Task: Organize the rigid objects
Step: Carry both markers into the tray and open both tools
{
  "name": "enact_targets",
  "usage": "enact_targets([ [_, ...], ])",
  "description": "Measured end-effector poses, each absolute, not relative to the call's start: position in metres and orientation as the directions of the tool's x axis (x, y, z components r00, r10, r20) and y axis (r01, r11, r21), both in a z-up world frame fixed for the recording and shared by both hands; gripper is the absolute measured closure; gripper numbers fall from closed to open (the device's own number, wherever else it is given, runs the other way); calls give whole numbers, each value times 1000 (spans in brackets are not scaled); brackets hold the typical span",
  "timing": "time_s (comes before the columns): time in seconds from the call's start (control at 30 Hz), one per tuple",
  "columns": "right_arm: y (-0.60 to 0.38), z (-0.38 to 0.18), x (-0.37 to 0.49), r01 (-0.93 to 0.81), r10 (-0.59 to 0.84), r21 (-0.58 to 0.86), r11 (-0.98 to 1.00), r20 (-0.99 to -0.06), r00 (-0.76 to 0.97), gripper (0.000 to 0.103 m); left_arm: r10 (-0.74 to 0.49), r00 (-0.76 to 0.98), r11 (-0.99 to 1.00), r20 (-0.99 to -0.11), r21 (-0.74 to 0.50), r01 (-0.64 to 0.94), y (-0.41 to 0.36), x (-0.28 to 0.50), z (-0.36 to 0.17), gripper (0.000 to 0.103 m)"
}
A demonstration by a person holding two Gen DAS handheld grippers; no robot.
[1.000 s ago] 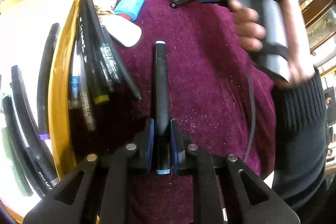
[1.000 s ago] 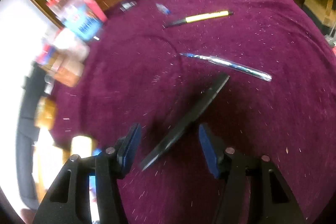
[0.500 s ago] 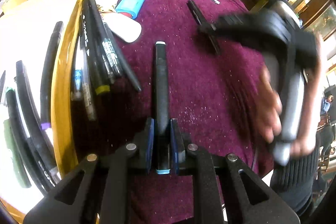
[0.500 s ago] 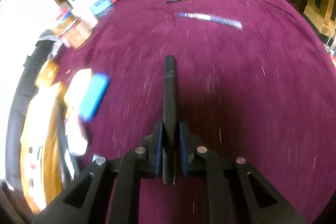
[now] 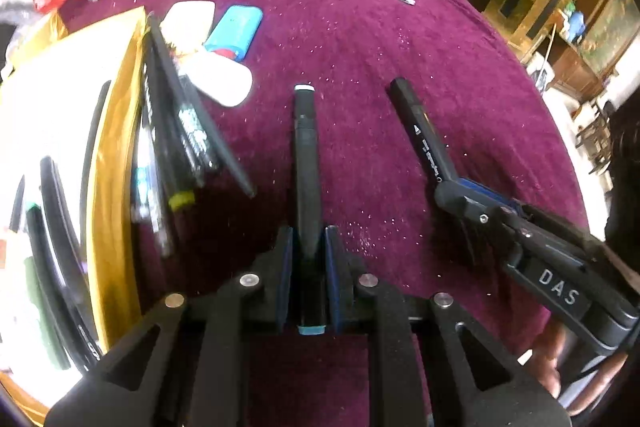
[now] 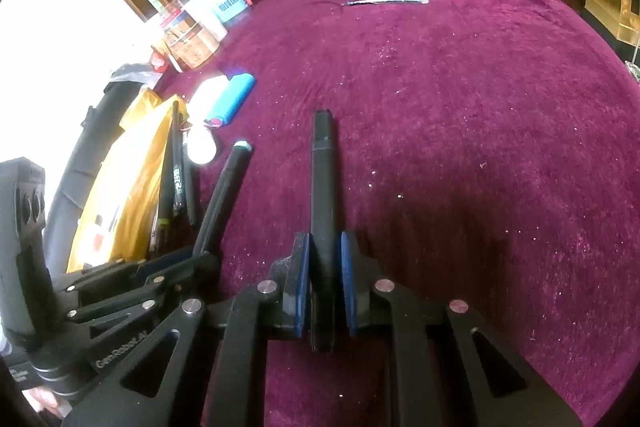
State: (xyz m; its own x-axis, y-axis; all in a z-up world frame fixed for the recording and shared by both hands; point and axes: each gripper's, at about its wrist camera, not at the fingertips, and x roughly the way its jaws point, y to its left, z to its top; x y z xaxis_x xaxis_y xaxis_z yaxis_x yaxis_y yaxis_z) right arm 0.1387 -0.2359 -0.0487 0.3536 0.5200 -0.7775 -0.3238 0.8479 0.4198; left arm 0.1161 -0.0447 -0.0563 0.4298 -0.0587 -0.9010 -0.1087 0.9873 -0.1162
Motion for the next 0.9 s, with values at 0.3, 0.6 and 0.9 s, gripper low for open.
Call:
enact_targets([
  [0.3, -240, -46, 120, -338, 601, 502, 796, -721, 345, 90, -213, 453, 951, -865, -290, -107, -31, 99, -51, 91],
  [0.6, -200, -1, 93, -448, 690, 532, 718, -626, 363, 90, -313, 537, 897, -783, -430, -103, 5, 69, -5, 91],
  [0.9, -126, 16, 74, -580, 757, 533, 616, -605, 248, 90, -251, 631, 844, -734, -485, -229, 85, 24, 22, 91],
])
